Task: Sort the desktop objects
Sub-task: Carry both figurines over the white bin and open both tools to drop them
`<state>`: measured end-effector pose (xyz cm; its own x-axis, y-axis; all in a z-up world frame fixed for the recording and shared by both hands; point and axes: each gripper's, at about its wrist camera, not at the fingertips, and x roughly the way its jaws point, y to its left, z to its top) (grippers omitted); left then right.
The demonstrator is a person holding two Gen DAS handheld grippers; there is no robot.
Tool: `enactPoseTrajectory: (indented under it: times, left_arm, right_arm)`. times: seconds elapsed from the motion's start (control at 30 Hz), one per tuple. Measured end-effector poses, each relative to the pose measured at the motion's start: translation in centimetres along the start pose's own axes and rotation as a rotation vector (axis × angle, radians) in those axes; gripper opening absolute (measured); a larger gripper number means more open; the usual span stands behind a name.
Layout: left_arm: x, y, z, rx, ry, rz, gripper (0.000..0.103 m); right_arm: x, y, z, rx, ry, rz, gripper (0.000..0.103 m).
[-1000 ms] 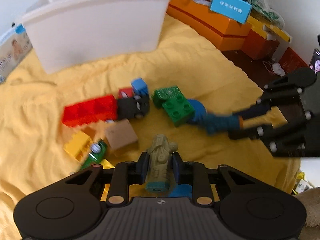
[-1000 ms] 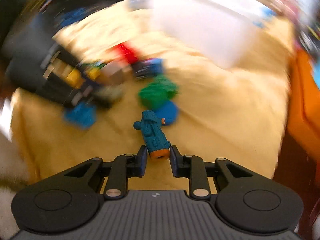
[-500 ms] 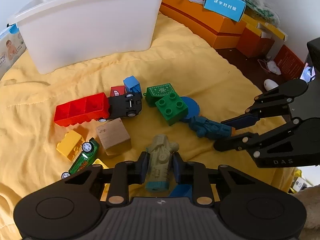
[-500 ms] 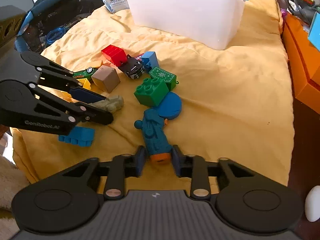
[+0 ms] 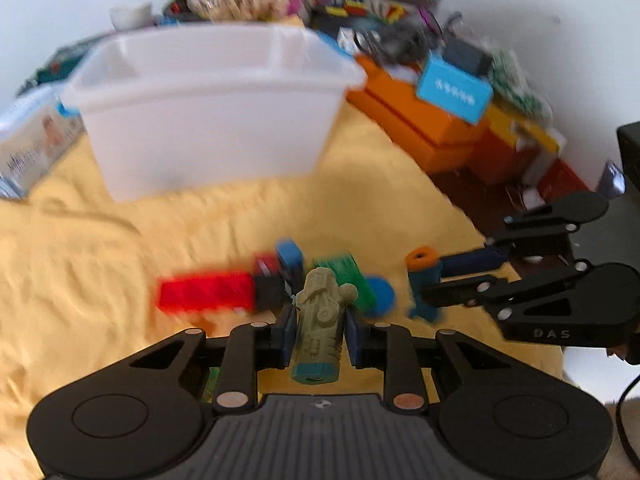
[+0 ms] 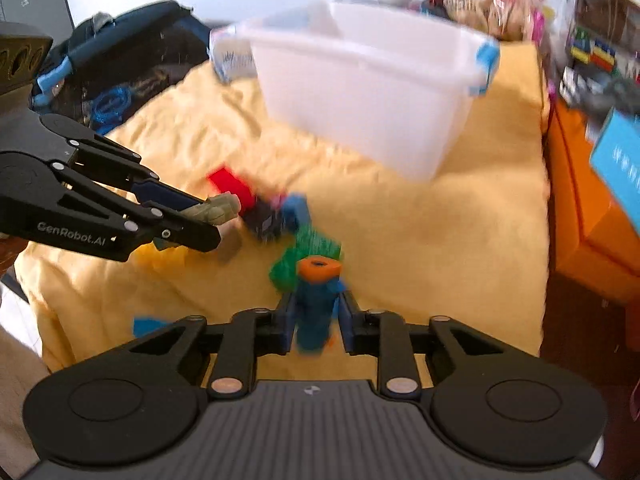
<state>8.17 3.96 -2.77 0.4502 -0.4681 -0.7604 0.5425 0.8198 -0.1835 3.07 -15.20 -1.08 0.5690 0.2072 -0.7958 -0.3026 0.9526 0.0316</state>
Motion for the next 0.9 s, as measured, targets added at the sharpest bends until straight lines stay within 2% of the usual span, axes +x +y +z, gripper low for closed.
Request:
enactPoseTrajectory:
  times: [0.1,0.17,0.4,0.47,0.5,0.7,0.73,0.8,0.9]
  left_arm:
    - [-0.8,1.1,1.5,-0.005,-0.040,0.016,0.029]
    - [-0.9,1.6,2.1,-0.009,-0.048,0.026,0.029]
    - [0.2,2.1,1.6,-0.017,-0.016,0.009,0.029]
    - [0.6,2.2,1.4,-0.019,-0.006,-0.002,0.029]
    - [0.8,2.1,1.4,-0.016,-0.003,-0.005,0.029]
    - [0.7,1.7,1.5,0.000,-0.007,-0.014,0.029]
    - [0.7,1.6,1.5,0.001,-0.008,-0.012,0.029]
    - [0.7,1.5,1.6,0.003,-0.014,-0.008,0.029]
    - [0.4,1.5,1.9,0.008,-0.025,0.000,0.029]
  right_arm:
    - [-0.4,-0.1,1.5,-0.010,-0.028,-0.002,0.020]
    - [0.0,-0.3,1.9,-0.018,-0.008,-0.023,0.019]
    - [1.8,-0.6,-0.2,0.021,0.058,-0.028,0.020]
    - [2.2,-0.9,-0.4,0.048,0.036,-0.056,0.044]
    - [2.5,-0.9,-0.3,0.039,0.032,-0.066,0.047]
    - [5.6,0.6,0.6,-0.203,0.024,-0.097,0.045]
    - [6.3,0.6,0.9,-0.218,0.026,-0.097,0.044]
    - [7.0,0.4,1.3,-0.224,0.035,-0.064,0.028]
    - [7.2,-0.2,2.0,-0.182,0.063,-0.030,0.025]
